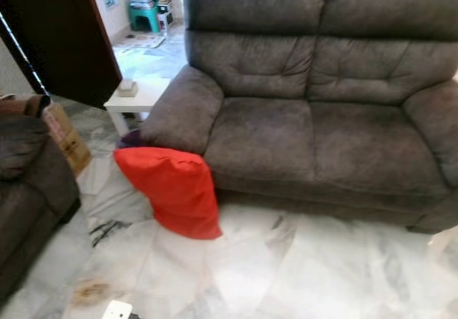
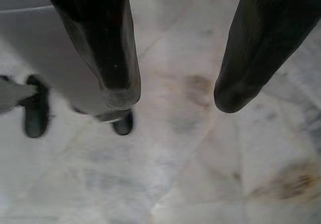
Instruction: Move the pillow to the sofa from floor
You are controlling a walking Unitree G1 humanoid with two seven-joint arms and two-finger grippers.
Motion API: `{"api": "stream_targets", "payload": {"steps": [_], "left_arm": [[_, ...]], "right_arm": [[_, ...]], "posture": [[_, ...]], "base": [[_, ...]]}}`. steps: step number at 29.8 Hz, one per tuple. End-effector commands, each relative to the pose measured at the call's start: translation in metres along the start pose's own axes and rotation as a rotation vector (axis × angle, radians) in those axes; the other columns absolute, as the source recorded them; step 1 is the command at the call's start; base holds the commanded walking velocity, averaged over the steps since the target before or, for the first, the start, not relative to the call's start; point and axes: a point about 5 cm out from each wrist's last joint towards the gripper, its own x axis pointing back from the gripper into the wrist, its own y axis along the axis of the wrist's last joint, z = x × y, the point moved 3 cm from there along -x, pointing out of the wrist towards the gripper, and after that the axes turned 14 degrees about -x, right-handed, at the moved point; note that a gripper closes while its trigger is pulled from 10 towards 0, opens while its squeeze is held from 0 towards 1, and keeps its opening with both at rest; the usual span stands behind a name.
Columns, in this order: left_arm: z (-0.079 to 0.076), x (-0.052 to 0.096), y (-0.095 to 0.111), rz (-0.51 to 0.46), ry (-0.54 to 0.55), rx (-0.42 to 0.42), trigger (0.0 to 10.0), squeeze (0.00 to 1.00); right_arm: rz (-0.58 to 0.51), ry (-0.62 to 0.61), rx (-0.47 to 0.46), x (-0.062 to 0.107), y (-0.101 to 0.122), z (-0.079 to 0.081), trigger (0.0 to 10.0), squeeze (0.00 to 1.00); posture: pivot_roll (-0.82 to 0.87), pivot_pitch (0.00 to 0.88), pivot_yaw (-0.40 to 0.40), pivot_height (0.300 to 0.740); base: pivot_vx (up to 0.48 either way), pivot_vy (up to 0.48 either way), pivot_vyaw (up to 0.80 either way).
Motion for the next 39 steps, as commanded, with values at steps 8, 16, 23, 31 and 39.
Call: {"api": "stream_targets", "payload": {"steps": [8, 16, 23, 31, 39], "left_arm": [[0.001, 0.001, -0.006, 0.021, -0.013, 0.006, 10.0, 0.0], [0.003, 0.001, -0.006, 0.02, -0.01, 0.01, 10.0, 0.0], [0.003, 0.001, -0.006, 0.019, -0.007, 0.01, 10.0, 0.0], [0.004, 0.001, -0.007, 0.021, -0.007, 0.016, 10.0, 0.0], [0.004, 0.001, -0.008, 0.023, -0.004, 0.015, 10.0, 0.0]], "right_arm": [[0.018, 0.016, 0.022, -0.003, -0.011, 0.018, 10.0, 0.0], [0.004, 0.024, 0.002, -0.004, -0.009, 0.025, 10.0, 0.0], [-0.032, 0.016, -0.001, -0.002, 0.01, 0.007, 10.0, 0.0], [-0.053, 0.024, 0.096, 0.0, 0.02, -0.002, 10.0, 0.0], [-0.04, 0.052, 0.204, -0.004, 0.014, 0.017, 10.0, 0.0]], "posture": [[-0.04, 0.057, 0.072, 0.74], [-0.03, 0.052, 0.072, 0.74], [-0.03, 0.052, 0.071, 0.74], [-0.03, 0.051, 0.07, 0.74], [-0.03, 0.05, 0.067, 0.74]], "base": [[0.209, 0.0, 0.58], [0.364, 0.0, 0.67], [0.368, 0.0, 0.0], [0.363, 0.0, 0.0], [0.198, 0.0, 0.17]]}}
